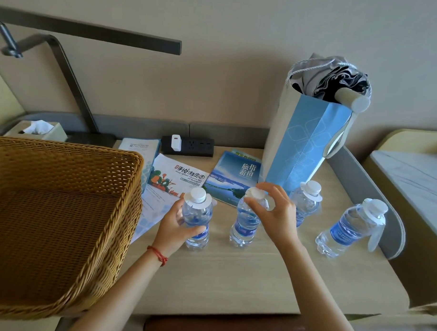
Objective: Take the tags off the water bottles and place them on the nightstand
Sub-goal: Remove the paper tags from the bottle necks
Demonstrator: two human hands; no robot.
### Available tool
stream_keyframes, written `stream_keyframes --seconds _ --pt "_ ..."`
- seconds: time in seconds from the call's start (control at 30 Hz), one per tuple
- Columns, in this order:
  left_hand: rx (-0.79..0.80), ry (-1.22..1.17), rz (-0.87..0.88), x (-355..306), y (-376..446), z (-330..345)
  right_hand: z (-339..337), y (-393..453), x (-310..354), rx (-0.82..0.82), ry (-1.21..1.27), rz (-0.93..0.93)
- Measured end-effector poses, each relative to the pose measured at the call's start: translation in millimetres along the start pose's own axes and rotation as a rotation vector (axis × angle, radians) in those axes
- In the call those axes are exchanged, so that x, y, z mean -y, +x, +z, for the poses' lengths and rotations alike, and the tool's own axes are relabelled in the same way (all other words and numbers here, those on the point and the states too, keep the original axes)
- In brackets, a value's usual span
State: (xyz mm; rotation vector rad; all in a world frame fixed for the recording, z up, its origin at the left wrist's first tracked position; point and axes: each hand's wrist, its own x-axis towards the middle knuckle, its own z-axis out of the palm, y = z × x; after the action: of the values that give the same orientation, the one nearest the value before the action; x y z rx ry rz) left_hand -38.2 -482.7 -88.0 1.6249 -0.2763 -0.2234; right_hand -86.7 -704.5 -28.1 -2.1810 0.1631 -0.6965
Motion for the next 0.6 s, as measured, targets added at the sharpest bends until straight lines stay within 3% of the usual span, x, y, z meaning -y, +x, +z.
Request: stream_keyframes --seconds 0.4,0.6 --pt "-0.036 0.043 0.006 -15 -6 -4 36 -18 54 -0.127 -0.089 -0.246" --pt "-0.022 0.035 -0.005 -12 -4 -6 63 -18 61 0.120 0.047 0.185"
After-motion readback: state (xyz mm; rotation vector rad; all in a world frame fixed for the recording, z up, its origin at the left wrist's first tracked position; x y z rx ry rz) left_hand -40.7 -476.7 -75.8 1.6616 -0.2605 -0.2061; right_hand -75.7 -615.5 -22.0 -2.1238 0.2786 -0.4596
